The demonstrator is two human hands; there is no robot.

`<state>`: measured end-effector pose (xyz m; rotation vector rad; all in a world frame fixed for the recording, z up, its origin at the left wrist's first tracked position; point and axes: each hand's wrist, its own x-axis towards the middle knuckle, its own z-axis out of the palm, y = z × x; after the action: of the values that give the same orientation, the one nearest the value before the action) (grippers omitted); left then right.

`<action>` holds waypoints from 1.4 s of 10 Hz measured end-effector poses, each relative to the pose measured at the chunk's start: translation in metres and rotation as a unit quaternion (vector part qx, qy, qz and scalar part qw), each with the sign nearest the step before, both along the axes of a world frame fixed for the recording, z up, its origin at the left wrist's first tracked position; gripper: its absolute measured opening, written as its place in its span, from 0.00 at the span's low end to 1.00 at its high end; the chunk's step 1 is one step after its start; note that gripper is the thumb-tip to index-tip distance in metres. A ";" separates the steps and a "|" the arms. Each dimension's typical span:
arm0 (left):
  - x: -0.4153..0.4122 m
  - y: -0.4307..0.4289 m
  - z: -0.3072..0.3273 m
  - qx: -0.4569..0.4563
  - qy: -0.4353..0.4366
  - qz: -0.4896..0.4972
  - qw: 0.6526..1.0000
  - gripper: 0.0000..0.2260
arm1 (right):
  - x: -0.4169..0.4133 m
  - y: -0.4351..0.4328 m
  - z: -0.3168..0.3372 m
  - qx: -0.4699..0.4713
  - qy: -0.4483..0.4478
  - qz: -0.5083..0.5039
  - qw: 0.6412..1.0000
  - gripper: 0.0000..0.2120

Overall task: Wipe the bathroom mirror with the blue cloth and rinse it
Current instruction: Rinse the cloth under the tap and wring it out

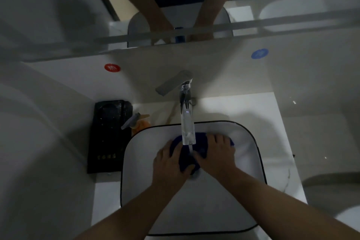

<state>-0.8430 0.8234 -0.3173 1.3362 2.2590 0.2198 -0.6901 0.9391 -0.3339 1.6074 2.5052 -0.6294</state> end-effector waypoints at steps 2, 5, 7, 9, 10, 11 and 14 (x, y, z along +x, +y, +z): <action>-0.001 0.026 -0.021 -0.128 -0.062 0.007 0.990 0.31 | -0.014 0.007 -0.021 -0.130 -0.037 0.047 0.990 0.29; -0.005 0.040 -0.018 -0.201 -0.024 -0.040 0.979 0.21 | -0.012 -0.008 -0.036 -0.239 -0.017 0.012 0.971 0.21; -0.003 0.068 0.017 -0.260 -0.127 0.118 0.950 0.19 | 0.016 0.034 -0.020 -0.348 -0.029 -0.040 0.936 0.10; 0.017 0.082 0.024 -0.020 -0.384 0.326 0.864 0.08 | 0.036 0.024 -0.020 -0.310 -0.174 0.035 0.934 0.09; 0.024 0.089 0.009 -0.080 -0.533 0.446 0.715 0.20 | 0.026 0.016 -0.020 -0.328 -0.109 0.031 0.938 0.05; 0.022 0.085 -0.004 -0.112 -0.530 0.470 0.697 0.24 | 0.024 0.012 -0.021 -0.307 -0.117 0.004 0.945 0.12; 0.027 0.094 0.008 -0.010 -0.602 0.516 0.610 0.16 | 0.015 0.003 -0.026 -0.302 -0.101 -0.045 0.947 0.05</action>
<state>-0.8157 0.9174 -0.3091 -0.4144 1.4022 1.0731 -0.6749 0.9425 -0.3595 1.4551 1.8434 -1.0527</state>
